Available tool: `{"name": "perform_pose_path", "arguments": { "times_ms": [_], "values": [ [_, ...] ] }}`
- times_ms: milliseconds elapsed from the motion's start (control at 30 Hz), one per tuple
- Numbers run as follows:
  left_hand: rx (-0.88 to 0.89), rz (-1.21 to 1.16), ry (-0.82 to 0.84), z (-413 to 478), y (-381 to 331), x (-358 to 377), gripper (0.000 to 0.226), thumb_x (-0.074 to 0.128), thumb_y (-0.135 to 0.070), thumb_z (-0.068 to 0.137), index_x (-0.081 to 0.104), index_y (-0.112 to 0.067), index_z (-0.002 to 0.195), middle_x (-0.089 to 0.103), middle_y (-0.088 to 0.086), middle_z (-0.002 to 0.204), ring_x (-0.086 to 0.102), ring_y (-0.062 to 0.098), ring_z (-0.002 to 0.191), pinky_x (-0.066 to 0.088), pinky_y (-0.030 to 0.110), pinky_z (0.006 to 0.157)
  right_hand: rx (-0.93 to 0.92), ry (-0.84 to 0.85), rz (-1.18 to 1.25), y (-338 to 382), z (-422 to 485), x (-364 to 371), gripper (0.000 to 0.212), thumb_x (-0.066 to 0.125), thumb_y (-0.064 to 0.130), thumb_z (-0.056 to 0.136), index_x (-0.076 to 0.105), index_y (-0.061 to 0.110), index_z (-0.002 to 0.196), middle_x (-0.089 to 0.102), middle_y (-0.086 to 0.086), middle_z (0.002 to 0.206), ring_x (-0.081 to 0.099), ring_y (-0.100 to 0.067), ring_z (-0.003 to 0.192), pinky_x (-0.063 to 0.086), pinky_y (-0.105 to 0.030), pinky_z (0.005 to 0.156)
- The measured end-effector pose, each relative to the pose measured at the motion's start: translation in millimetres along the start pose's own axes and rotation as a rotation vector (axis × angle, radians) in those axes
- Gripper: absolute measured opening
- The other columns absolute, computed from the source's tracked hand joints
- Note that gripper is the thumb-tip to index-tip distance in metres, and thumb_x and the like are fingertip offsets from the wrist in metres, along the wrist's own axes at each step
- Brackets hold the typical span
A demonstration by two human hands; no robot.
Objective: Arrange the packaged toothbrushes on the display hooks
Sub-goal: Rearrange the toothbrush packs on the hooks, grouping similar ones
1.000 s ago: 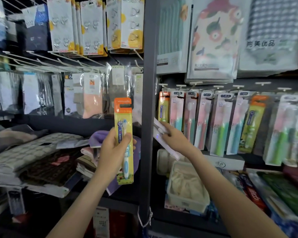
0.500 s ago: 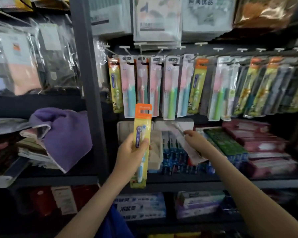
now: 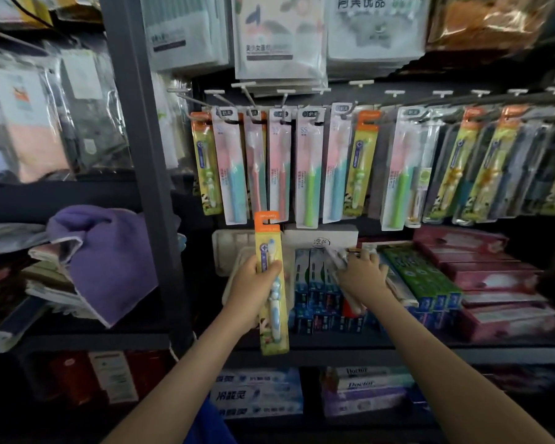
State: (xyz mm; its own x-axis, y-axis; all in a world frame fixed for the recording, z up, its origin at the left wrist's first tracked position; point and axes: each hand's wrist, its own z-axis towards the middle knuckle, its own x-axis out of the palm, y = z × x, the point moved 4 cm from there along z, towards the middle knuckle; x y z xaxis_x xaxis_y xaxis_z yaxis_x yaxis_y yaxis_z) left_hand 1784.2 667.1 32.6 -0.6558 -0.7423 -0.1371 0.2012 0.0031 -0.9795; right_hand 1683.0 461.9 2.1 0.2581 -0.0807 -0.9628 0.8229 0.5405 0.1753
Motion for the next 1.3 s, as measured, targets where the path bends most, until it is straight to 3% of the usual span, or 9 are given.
{"name": "perform_pose_path", "arguments": {
  "times_ms": [100,167,334,500,667,767,934,1101,1301],
  "values": [
    [0.031,0.003,-0.035,2,-7,-5,0.014,0.055,-0.025,0.093,0.061,-0.013,0.096,0.061,0.001,0.083,0.059,0.013,0.077,0.044,0.025,0.066,-0.116,-0.134,0.085,16,-5,-10,0.053,0.038,0.041,0.094,0.041,0.011,0.137,0.04,-0.013,0.139,0.033,-0.032,0.129,0.029,-0.044,0.105],
    [0.056,-0.029,-0.053,1,-14,-9,0.01,0.055,-0.024,0.094,0.062,-0.016,0.093,0.062,-0.003,0.081,0.059,0.01,0.076,0.043,0.023,0.064,-0.251,-0.144,0.339,36,-15,-25,0.056,0.034,0.046,0.093,0.044,0.01,0.135,0.047,-0.013,0.133,0.042,-0.031,0.123,0.035,-0.041,0.102],
    [0.198,-0.102,-0.181,7,-35,-27,0.008,0.063,-0.025,0.089,0.067,-0.018,0.088,0.067,0.003,0.089,0.065,0.02,0.085,0.051,0.037,0.077,-0.545,0.364,1.057,96,-71,-46,0.033,0.048,0.038,0.095,0.052,0.024,0.125,0.063,0.004,0.114,0.06,-0.012,0.105,0.048,-0.028,0.092],
    [0.459,0.194,-0.336,20,-62,-60,0.02,0.069,-0.026,0.083,0.072,-0.014,0.1,0.052,-0.007,0.114,0.05,0.017,0.113,0.039,0.033,0.102,-0.62,0.418,1.208,141,-85,-48,0.034,0.055,0.007,0.092,0.049,0.026,0.12,0.063,0.004,0.099,0.062,-0.006,0.088,0.052,-0.023,0.078],
    [0.884,0.792,-0.792,18,-94,-121,0.038,0.055,-0.035,0.089,0.058,-0.008,0.115,0.044,0.016,0.138,0.034,0.029,0.124,0.027,0.037,0.103,-0.565,0.252,1.163,157,-56,-62,0.027,0.048,0.011,0.095,0.043,0.03,0.114,0.057,-0.006,0.093,0.054,-0.016,0.072,0.047,-0.03,0.062],
    [0.995,1.041,-0.841,40,-106,-146,0.048,0.052,-0.023,0.088,0.044,-0.009,0.133,0.033,0.021,0.146,0.026,0.033,0.133,0.019,0.044,0.11,-0.529,0.051,0.956,167,-30,-71,0.015,0.047,0.019,0.097,0.046,0.021,0.111,0.057,-0.005,0.083,0.053,-0.019,0.067,0.044,-0.032,0.057],
    [1.052,0.976,-0.754,65,-104,-156,0.054,0.045,-0.012,0.089,0.033,-0.015,0.141,0.019,0.016,0.15,0.02,0.034,0.138,0.013,0.043,0.115,-0.613,-0.18,0.781,207,1,-89,0.018,0.046,0.019,0.098,0.048,0.009,0.113,0.053,-0.003,0.083,0.049,-0.023,0.073,0.027,-0.027,0.056],
    [1.105,0.943,-0.736,66,-103,-158,0.046,0.04,-0.017,0.093,0.039,-0.013,0.139,0.019,0.013,0.15,0.022,0.032,0.138,0.011,0.039,0.116,-0.492,-0.257,0.858,242,27,-91,0.024,0.043,0.019,0.099,0.043,-0.002,0.11,0.058,-0.022,0.097,0.058,-0.039,0.085,0.044,-0.039,0.064],
    [1.121,0.901,-0.73,67,-103,-160,0.044,0.038,-0.019,0.093,0.039,-0.016,0.137,0.017,0.01,0.151,0.018,0.028,0.141,0.008,0.034,0.117,-0.404,-0.191,1.013,274,26,-72,0.019,0.039,0.015,0.1,0.04,-0.004,0.105,0.06,-0.025,0.09,0.06,-0.037,0.079,0.038,-0.033,0.058]
  ]
}}
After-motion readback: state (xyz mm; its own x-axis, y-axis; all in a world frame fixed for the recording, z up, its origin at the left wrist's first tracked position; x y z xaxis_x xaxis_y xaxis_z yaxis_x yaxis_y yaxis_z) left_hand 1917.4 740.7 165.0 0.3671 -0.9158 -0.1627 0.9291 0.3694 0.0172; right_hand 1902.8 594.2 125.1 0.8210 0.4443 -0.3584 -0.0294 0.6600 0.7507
